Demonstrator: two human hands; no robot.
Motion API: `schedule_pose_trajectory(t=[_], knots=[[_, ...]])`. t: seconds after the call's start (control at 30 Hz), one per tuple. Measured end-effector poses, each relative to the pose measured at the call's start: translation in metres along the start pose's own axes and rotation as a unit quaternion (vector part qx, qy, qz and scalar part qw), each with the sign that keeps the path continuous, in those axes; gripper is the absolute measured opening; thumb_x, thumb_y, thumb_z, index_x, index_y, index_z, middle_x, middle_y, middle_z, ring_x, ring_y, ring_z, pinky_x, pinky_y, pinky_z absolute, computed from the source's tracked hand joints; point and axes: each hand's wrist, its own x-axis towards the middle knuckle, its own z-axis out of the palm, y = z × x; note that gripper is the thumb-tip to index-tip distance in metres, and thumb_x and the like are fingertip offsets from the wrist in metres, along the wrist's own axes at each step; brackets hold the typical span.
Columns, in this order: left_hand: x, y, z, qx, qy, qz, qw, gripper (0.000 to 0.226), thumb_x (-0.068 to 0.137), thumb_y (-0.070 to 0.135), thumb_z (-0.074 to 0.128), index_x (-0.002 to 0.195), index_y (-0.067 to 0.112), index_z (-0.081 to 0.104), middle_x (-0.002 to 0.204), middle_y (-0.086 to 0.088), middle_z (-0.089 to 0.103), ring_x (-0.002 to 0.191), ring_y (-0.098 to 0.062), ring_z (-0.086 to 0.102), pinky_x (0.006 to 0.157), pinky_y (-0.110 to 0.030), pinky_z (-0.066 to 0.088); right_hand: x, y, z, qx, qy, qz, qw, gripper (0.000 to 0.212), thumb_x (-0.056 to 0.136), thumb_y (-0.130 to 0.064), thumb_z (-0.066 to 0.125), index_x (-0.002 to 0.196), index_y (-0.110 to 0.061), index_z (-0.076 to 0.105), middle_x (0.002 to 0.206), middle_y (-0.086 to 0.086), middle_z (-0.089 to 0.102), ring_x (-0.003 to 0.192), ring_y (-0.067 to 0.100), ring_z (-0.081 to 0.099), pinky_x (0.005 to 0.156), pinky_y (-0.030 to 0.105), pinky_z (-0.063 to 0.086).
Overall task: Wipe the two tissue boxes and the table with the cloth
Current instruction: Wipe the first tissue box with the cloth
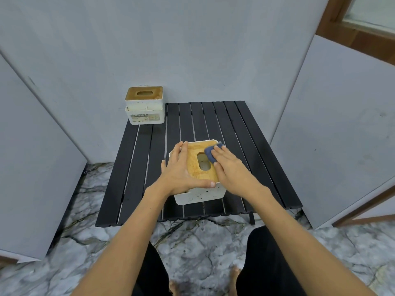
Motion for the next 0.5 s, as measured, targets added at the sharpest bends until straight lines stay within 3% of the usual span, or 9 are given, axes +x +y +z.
schedule_pose_trajectory(t=[0.2, 0.37, 0.5], knots=[[-0.003, 0.002, -0.002, -0.002, -0.002, -0.005, 1.000, 0.159, 0.040, 0.095, 0.066, 0.159, 0.026, -0.012, 0.164, 0.018, -0.015, 0.154, -0.012, -0.004, 0.121, -0.061, -0.004, 0.036, 0.000, -0.001, -0.006, -0.027, 0.020, 0.999, 0.055, 0.106, -0.024, 0.036, 0.155, -0.008, 0.018, 0.164, 0.004, 0.012, 0.152, 0.019, 0.002, 0.120, 0.028, 0.003], [-0.005, 0.005, -0.002, -0.017, -0.004, -0.014, 1.000, 0.162, 0.038, 0.096, 0.065, 0.159, 0.025, -0.016, 0.165, 0.017, -0.019, 0.154, -0.010, -0.006, 0.122, -0.060, -0.007, 0.015, 0.003, 0.003, 0.023, 0.028, 0.020, 0.999, 0.048, 0.104, -0.017, 0.040, 0.151, -0.009, 0.032, 0.161, 0.003, 0.026, 0.150, 0.015, 0.013, 0.113, 0.016, 0.004], [-0.008, 0.007, -0.001, -0.041, -0.008, -0.019, 0.999, 0.162, 0.039, 0.095, 0.068, 0.158, 0.027, -0.019, 0.165, 0.015, -0.022, 0.155, -0.011, -0.007, 0.121, -0.059, -0.010, -0.020, 0.006, -0.006, 0.070, 0.034, 0.002, 0.997, 0.043, 0.102, -0.009, 0.046, 0.145, -0.009, 0.045, 0.154, 0.003, 0.040, 0.147, 0.015, 0.027, 0.113, 0.014, 0.012]])
